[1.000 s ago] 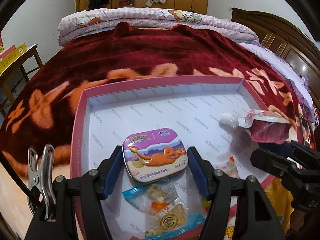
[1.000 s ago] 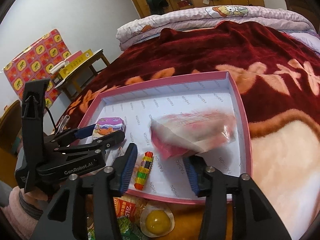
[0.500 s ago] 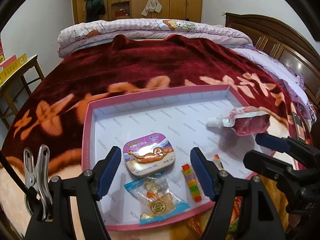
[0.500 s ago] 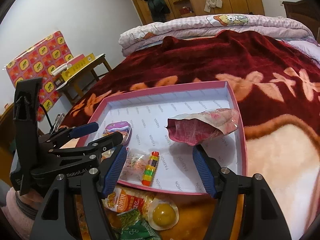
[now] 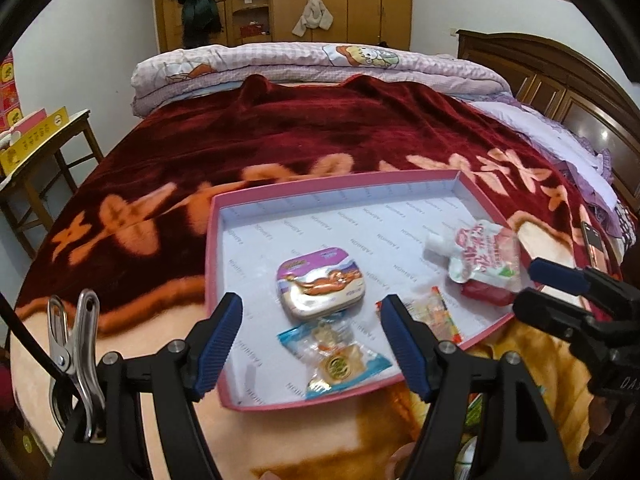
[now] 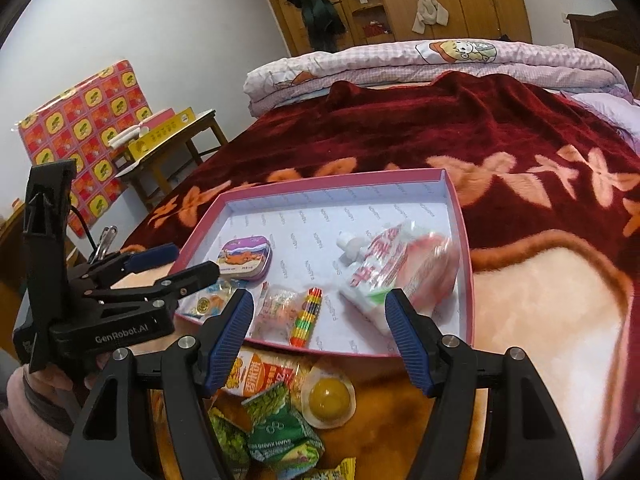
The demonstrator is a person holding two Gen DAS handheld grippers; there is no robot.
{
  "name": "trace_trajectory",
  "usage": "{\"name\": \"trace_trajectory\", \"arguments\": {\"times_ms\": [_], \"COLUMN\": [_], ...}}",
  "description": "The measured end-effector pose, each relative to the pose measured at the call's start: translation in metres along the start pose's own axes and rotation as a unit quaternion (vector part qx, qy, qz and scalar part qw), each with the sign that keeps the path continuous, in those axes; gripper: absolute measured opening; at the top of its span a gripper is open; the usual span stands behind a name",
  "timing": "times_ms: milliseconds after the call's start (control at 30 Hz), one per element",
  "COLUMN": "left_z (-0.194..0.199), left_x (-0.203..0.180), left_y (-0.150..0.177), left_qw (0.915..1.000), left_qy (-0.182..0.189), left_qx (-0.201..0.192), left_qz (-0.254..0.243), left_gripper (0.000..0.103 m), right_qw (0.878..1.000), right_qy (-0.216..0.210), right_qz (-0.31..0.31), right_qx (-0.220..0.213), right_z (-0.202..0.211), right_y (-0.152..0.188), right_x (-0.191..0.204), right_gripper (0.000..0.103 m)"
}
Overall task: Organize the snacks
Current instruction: 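Open the left tool to set the mint tin in the box, then withdraw, then move both open tools away from the box toward the snack pile on the blanket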
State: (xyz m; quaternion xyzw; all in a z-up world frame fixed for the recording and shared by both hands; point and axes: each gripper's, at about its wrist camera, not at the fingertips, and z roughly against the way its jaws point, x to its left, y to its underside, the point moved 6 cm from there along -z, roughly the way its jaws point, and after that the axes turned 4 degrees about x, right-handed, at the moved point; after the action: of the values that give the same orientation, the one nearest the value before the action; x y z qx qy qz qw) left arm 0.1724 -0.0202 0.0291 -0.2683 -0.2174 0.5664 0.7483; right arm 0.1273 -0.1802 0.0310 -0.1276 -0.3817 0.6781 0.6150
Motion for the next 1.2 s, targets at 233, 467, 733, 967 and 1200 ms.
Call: {"name": "trace_trajectory", "arguments": {"times_ms": [233, 467, 733, 967, 1200], "left_z": [0.008, 0.009, -0.005, -0.014, -0.013], "left_x": [0.010, 0.023, 0.034, 0.037, 0.031], "left_y": [0.010, 0.017, 0.028, 0.035, 0.038], "left_qw": [0.9999, 0.9992, 0.9978, 0.9971, 0.9978], "left_qy": [-0.011, -0.029, -0.036, -0.021, -0.006], "left_qx": [-0.002, -0.001, 0.019, 0.032, 0.034], "left_qz": [0.010, 0.027, 0.052, 0.066, 0.058], "left_gripper": [0.075, 0.075, 0.075, 0.075, 0.075], "right_qw": [0.999, 0.996, 0.996, 0.995, 0.995], "right_qy": [0.031, 0.084, 0.076, 0.088, 0.089], "right_qz": [-0.003, -0.025, -0.050, -0.042, -0.032], "right_qx": [-0.008, -0.009, 0.025, 0.033, 0.031], "right_z": [0.008, 0.010, -0.009, -0.017, -0.022], "right_y": [0.004, 0.005, 0.015, 0.015, 0.013], "right_x": [-0.011, -0.039, -0.055, -0.051, -0.043], "right_gripper": [0.070, 0.070, 0.070, 0.074, 0.076]}}
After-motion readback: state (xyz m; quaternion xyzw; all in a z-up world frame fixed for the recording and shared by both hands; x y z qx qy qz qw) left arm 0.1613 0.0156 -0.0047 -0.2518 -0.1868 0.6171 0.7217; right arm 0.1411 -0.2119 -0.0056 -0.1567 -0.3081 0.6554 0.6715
